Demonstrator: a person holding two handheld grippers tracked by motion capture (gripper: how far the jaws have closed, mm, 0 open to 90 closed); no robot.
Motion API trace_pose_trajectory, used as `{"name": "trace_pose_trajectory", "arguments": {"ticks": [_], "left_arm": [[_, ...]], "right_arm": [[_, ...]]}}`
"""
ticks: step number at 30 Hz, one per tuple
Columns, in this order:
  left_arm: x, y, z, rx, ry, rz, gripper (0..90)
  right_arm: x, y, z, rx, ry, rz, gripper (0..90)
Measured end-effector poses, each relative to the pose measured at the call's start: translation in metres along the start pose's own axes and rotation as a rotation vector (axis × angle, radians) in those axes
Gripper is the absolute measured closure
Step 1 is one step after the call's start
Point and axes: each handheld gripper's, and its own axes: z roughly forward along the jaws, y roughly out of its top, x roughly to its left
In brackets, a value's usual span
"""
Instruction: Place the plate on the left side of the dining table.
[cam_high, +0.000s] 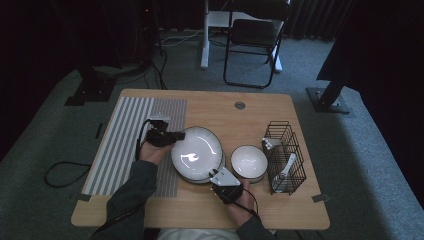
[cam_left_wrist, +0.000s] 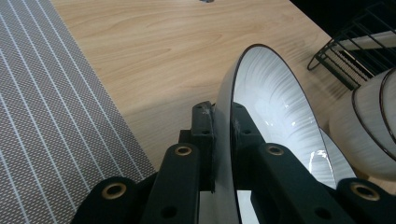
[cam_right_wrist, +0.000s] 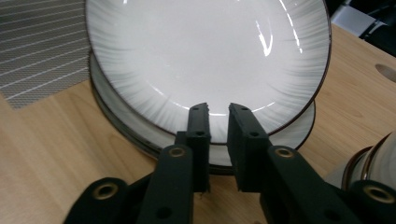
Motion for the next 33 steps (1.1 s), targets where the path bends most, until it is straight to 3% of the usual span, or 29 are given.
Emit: {"name": "trace_pose_trajectory", "arguments": {"ticks": [5,15,33], "left_arm": [[0.002,0.002,-0.005,-0.021,0.003,-0.016,84.1],[0.005,0.007,-0.019,-0.081,0.002,-0.042,84.1],[0.023,0.021,-0.046,-0.154,0.033,-0.08,84.0]], "right_arm": [[0.003,0.0,-0.006,-0.011,0.018,-0.024,70.5],[0.003,-0.009,-0.014,-0.002,0.085,-0.018,58.2],[0.002,-0.028,-0.02,0.038,0.089,-0.02,54.1]]}}
